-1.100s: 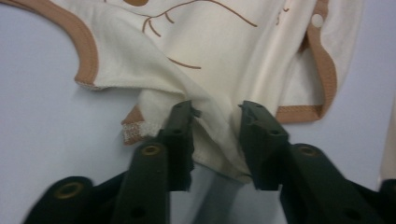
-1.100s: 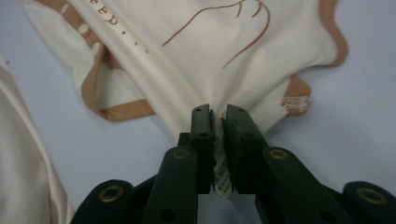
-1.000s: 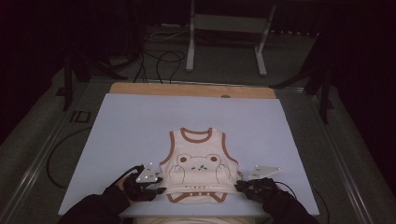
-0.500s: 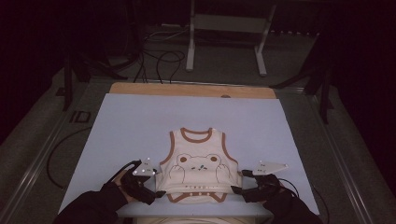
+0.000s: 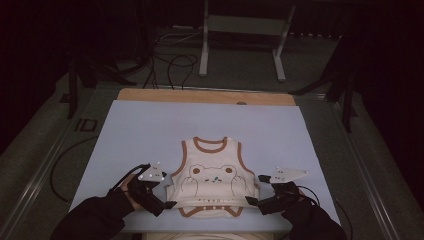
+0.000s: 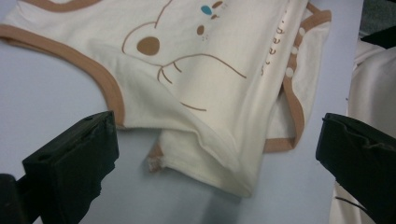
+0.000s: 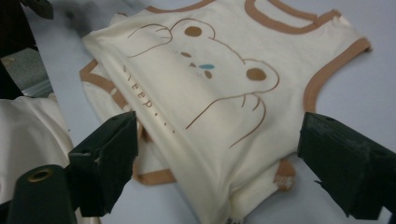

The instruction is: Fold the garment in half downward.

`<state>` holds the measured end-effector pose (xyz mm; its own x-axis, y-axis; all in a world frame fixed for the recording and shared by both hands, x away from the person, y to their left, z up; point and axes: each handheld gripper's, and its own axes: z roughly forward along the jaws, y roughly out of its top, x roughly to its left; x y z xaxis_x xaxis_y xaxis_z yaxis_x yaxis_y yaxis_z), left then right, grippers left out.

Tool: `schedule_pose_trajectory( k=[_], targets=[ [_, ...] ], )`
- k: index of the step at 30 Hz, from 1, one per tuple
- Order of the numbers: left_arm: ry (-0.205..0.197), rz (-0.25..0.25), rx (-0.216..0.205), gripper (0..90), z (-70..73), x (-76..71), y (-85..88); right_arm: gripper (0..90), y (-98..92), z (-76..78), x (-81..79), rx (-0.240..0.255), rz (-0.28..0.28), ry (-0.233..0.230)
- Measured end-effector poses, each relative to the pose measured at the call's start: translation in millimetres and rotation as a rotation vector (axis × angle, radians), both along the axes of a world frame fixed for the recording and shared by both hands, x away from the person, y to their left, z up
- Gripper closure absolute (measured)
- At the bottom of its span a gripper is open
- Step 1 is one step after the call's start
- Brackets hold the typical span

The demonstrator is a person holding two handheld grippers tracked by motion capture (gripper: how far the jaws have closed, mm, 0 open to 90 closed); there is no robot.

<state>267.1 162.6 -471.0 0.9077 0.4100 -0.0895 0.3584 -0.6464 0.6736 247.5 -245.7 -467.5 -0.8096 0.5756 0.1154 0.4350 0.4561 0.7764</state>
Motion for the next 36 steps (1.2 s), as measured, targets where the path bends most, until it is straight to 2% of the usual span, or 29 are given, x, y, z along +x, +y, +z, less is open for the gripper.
schedule_pose_trajectory(
  k=[12,16,20,25,29,32,36],
  targets=[
    [-0.027,-0.023,-0.008,0.0,21.0,12.9,-0.1,9.9,7.4,25.0,19.3,-0.009,0.022,-0.074],
    [-0.051,-0.026,-0.007,0.0,28.1,18.0,-2.2,9.9,10.8,29.0,26.5,-0.008,0.028,-0.083],
    [-0.089,0.003,-0.031,0.0,35.1,24.4,-3.9,9.9,13.6,33.0,34.2,0.0,0.027,-0.099],
    [-0.079,-0.008,-0.037,0.0,38.6,33.5,-5.5,9.9,17.9,39.2,44.1,-0.021,0.031,-0.131],
    [-0.074,-0.012,-0.046,0.0,40.1,40.2,-7.9,9.9,21.2,43.9,51.8,-0.022,0.03,-0.138],
    [-0.077,-0.023,-0.044,0.0,40.4,45.4,-9.2,9.9,24.5,45.6,58.9,-0.041,0.029,-0.146],
    [-0.075,-0.023,-0.05,0.0,40.9,53.2,-10.5,9.9,26.9,45.1,68.4,-0.04,0.037,-0.139]
  ],
)
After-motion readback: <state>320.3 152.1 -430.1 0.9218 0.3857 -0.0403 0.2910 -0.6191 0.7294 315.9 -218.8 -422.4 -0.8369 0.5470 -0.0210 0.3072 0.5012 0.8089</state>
